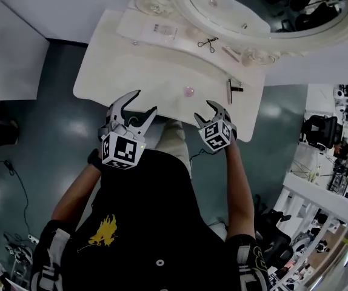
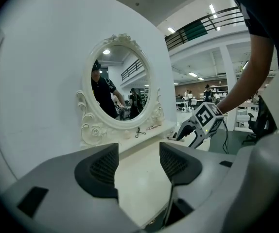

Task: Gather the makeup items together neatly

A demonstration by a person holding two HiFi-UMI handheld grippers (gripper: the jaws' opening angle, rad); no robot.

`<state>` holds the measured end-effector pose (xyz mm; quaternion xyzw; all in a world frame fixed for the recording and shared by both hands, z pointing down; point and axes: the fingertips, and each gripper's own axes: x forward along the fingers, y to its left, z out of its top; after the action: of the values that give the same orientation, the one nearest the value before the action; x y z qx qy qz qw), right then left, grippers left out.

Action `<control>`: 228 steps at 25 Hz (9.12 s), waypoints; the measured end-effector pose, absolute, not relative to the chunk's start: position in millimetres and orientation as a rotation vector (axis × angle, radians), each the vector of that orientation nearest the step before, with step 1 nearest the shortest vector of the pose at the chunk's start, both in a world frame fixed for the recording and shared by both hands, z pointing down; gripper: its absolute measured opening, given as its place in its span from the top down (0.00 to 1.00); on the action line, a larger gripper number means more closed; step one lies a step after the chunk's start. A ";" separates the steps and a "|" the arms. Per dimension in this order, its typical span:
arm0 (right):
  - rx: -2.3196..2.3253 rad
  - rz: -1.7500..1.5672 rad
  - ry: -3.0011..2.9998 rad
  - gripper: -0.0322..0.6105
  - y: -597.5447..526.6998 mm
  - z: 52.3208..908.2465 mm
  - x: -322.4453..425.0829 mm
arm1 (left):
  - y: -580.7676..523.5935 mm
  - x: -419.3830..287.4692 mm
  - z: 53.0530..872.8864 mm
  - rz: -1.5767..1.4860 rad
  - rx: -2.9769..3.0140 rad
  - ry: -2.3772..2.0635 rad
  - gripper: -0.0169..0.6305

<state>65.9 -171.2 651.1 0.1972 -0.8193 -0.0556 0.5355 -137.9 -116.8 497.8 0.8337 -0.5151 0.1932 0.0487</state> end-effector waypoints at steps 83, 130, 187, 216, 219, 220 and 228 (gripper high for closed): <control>1.660 0.746 -1.845 0.49 -254.8 724.0 100.5 | -163.4 -122.3 526.1 0.727 2.419 -1.534 0.57; 1.593 0.844 -1.839 0.82 -237.3 747.7 103.3 | -139.6 -127.0 512.1 0.704 2.453 -1.583 0.57; 2.162 0.977 -1.389 0.75 -368.9 748.2 314.7 | -205.6 -77.7 525.2 0.776 2.430 -1.540 0.60; 1.525 0.460 -2.068 0.79 -258.8 670.6 46.2 | -130.4 -156.5 496.8 0.554 2.443 -1.709 0.60; 1.420 0.452 -2.099 0.79 -252.5 681.4 14.7 | -128.8 -161.9 496.6 0.561 2.429 -1.723 0.60; 1.397 0.465 -2.098 0.79 -250.9 688.4 8.1 | -129.3 -163.8 497.0 0.567 2.427 -1.727 0.60; 1.337 0.503 -2.025 0.79 -247.0 725.0 -0.7 | -137.1 -168.3 499.4 0.592 2.412 -1.731 0.60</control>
<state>-0.7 -247.0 725.0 0.5102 -0.7726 0.1918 0.3255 -168.3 -137.1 499.4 0.7955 -0.5709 0.1952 0.0569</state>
